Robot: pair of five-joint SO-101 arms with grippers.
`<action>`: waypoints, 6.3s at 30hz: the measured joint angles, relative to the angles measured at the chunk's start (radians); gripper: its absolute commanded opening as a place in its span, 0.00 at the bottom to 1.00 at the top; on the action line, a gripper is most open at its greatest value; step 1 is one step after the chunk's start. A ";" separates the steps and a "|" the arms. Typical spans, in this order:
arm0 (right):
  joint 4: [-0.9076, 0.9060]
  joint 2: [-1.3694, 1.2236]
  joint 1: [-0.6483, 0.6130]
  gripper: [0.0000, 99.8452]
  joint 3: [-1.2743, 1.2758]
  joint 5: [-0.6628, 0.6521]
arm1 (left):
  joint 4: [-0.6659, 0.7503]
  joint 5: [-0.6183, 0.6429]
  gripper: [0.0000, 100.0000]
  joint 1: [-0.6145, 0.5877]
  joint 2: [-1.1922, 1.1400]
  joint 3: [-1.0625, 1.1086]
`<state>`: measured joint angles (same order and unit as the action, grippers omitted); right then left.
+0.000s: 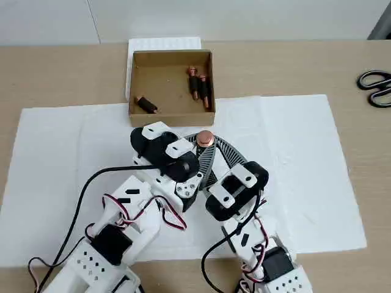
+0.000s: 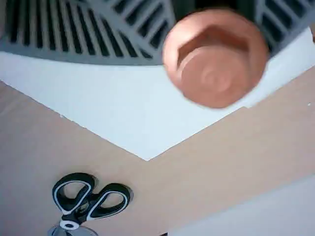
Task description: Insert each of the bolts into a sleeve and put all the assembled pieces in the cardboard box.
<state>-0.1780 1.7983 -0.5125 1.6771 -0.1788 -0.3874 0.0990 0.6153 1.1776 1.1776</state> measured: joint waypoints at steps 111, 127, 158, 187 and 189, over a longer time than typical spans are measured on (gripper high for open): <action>-0.288 -0.761 0.095 0.00 -0.692 0.186 | 0.133 -0.094 0.01 -0.663 0.224 0.407; -0.129 -1.399 0.095 0.00 -1.057 0.186 | 0.308 -0.094 0.01 -0.663 0.224 0.516; -0.120 -2.314 0.043 0.00 -1.886 0.189 | 0.308 -0.094 0.01 -0.663 0.224 0.516; -0.448 -2.475 0.110 0.00 -2.127 0.189 | 0.308 -0.094 0.01 -0.663 0.224 0.516; -0.468 -2.475 0.110 0.00 -2.127 0.189 | 0.308 -0.094 0.01 -0.663 0.224 0.516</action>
<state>-0.6460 -0.6767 -0.4020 -0.4496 0.0100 -0.0790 0.0054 -0.0476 1.4016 1.6932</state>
